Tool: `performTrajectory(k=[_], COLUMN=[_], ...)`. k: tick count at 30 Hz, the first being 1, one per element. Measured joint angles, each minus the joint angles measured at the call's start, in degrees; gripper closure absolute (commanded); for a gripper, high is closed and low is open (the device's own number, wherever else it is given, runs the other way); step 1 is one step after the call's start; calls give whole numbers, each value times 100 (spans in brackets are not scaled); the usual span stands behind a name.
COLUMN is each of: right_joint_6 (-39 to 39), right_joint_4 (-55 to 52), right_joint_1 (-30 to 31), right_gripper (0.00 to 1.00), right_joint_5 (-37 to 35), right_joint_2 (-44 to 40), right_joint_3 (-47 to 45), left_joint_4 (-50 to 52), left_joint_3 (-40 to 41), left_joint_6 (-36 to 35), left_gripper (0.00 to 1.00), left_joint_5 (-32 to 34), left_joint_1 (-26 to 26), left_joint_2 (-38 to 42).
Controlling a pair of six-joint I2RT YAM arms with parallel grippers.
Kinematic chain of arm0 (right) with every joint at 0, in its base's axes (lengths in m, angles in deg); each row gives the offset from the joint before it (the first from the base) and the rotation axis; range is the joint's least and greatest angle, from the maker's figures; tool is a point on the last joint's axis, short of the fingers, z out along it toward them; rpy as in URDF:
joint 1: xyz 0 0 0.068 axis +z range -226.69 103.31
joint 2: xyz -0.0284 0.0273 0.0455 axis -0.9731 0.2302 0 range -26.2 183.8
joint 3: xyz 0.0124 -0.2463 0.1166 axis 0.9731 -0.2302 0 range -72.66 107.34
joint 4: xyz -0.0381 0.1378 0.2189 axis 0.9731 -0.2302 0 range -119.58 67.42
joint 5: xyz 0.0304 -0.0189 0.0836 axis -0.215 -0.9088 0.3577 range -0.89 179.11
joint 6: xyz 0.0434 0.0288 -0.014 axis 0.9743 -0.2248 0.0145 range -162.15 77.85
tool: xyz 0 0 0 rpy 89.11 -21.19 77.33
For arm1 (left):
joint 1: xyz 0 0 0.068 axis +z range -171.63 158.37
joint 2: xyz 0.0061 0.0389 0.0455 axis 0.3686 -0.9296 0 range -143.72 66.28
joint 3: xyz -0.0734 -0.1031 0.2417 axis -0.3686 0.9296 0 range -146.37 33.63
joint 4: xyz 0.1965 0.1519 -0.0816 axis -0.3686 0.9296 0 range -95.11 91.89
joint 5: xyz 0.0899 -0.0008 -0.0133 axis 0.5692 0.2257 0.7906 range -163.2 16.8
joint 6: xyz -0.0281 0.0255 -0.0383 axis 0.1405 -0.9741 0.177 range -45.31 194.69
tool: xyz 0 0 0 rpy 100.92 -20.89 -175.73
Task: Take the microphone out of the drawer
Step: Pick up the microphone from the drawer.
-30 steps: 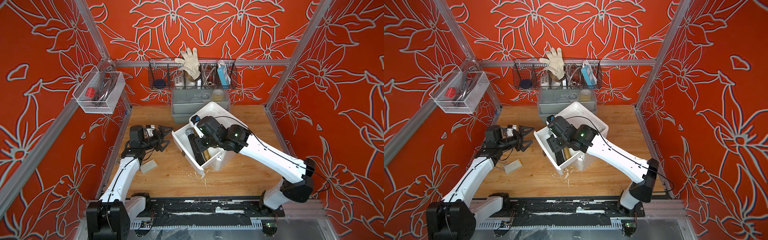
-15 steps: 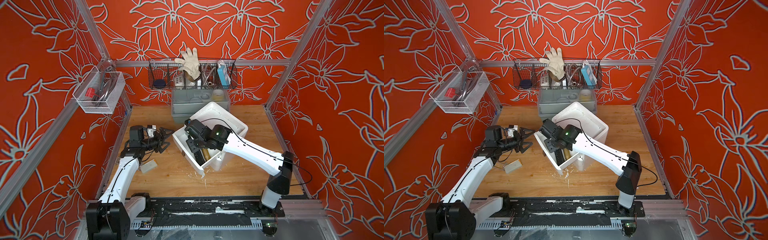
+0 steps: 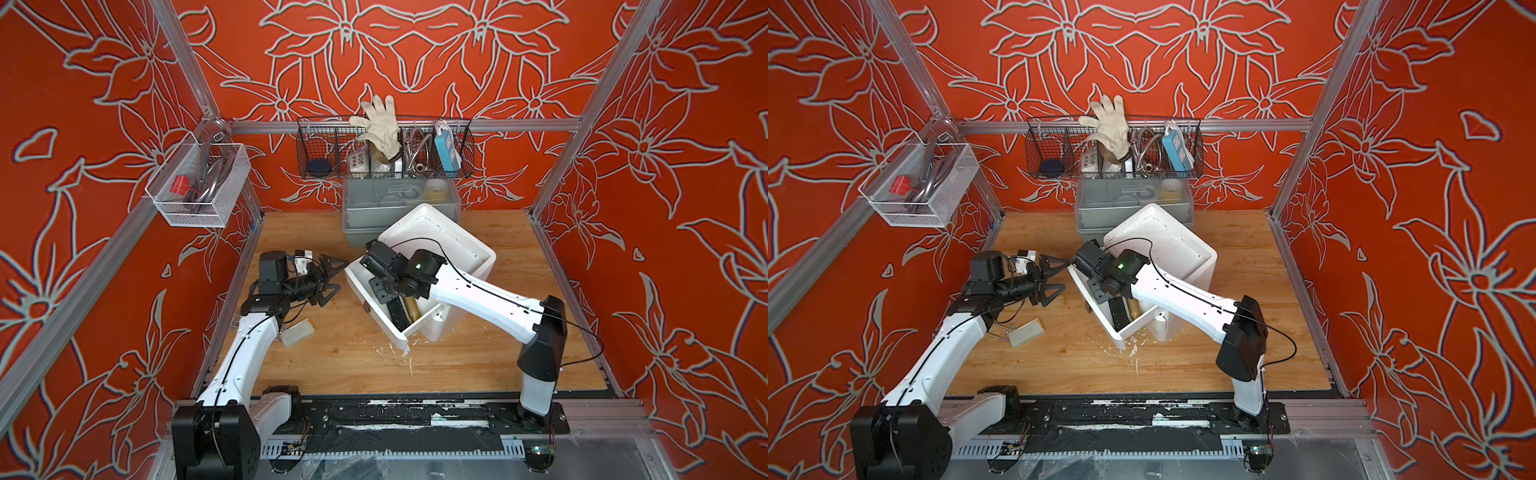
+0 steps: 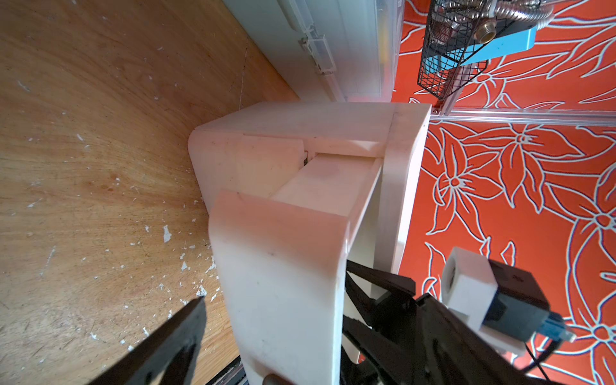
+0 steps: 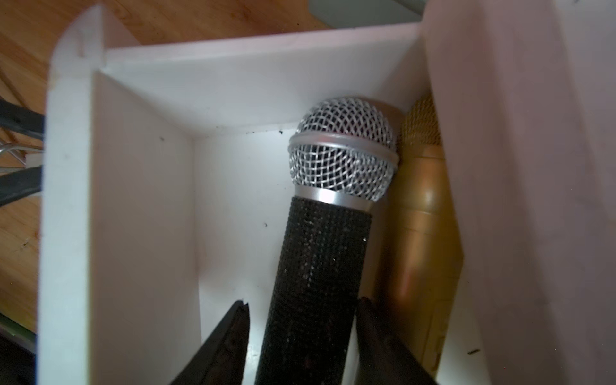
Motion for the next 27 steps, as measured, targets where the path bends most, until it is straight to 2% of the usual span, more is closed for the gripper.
performTrajectory(k=[5,14,27], right_joint_6=[13,254,-111], right_joint_4=[-20,-20,236], right_joint_1=[-61,-101,-94], right_gripper=[47,82,87], right_joint_5=[9,9,245], right_joint_2=[101,103,-382], right_joint_3=[0,-2,-164], left_joint_4=[-46,-83,-81], left_joint_3=[0,0,0], left_joint_6=[79,111,111], left_gripper=[0,0,0], left_joint_5=[-2,-2,-2], left_joint_1=[0,0,0], left_joint_2=[0,0,-2])
